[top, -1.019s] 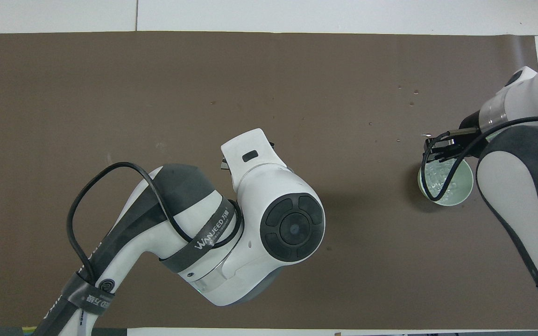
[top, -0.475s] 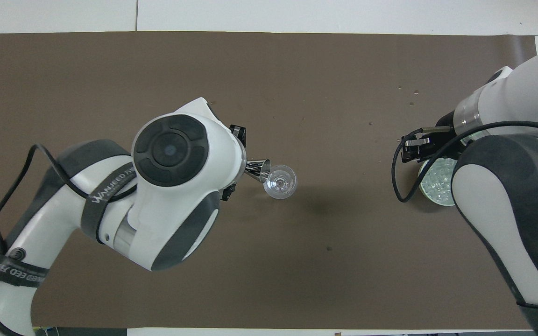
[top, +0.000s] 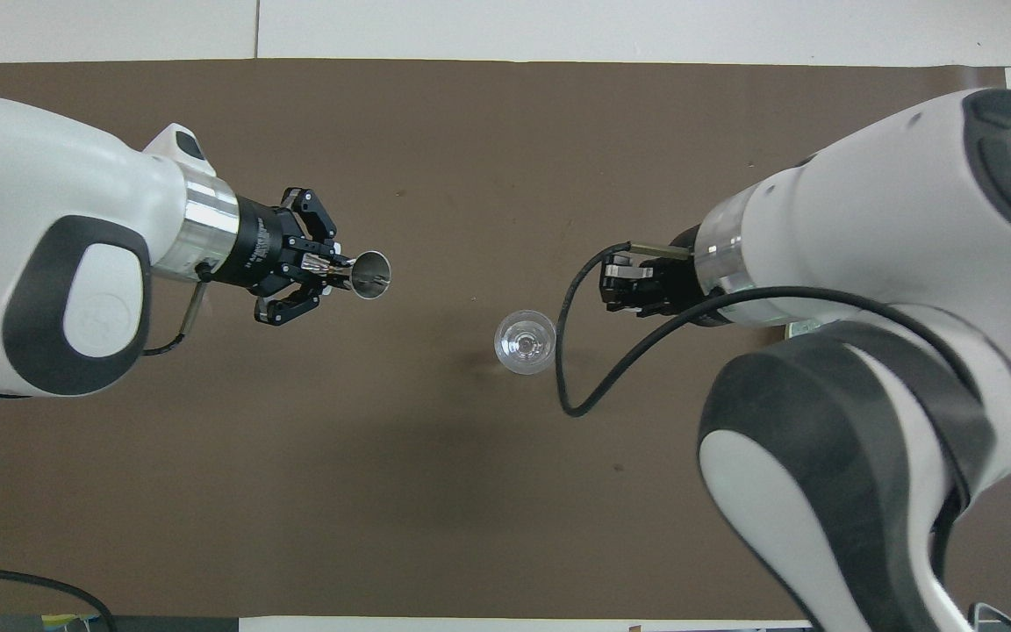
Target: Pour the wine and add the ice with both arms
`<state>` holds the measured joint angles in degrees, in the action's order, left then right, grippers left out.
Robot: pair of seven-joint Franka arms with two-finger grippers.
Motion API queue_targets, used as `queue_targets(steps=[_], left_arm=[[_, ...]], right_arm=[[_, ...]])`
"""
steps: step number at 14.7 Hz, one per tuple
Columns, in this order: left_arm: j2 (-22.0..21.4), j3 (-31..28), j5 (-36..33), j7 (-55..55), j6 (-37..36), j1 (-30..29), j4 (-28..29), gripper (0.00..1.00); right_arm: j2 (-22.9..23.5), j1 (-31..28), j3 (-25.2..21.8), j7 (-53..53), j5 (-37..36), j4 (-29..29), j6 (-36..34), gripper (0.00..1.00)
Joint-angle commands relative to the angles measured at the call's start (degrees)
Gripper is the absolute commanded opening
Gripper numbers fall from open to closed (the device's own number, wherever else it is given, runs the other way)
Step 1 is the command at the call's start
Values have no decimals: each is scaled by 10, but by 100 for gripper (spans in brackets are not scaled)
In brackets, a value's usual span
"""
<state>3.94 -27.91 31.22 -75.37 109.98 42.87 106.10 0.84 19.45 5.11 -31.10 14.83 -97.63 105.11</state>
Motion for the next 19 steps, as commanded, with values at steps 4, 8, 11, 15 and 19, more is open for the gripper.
queue_targets(steps=[4, 8, 11, 15, 19], left_arm=[[-74, 8, 117, 177, -46, -177, 115, 0], [3, 8, 202, 278, -135, -299, 76, 0], [47, 8, 261, 283, -154, -342, 62, 0], [170, 8, 369, 350, -253, -407, 8, 0], [253, 12, 435, 359, -286, -462, -6, 0]], right_arm=[[21, 59, 0, -63, 0, -53, 83, 16], [25, 76, 0, -65, 0, -96, 137, 16], [23, 76, 0, -66, 0, -103, 142, 17], [20, 76, 0, -66, 0, -113, 148, 25], [22, 76, 0, -67, 0, -110, 150, 56]])
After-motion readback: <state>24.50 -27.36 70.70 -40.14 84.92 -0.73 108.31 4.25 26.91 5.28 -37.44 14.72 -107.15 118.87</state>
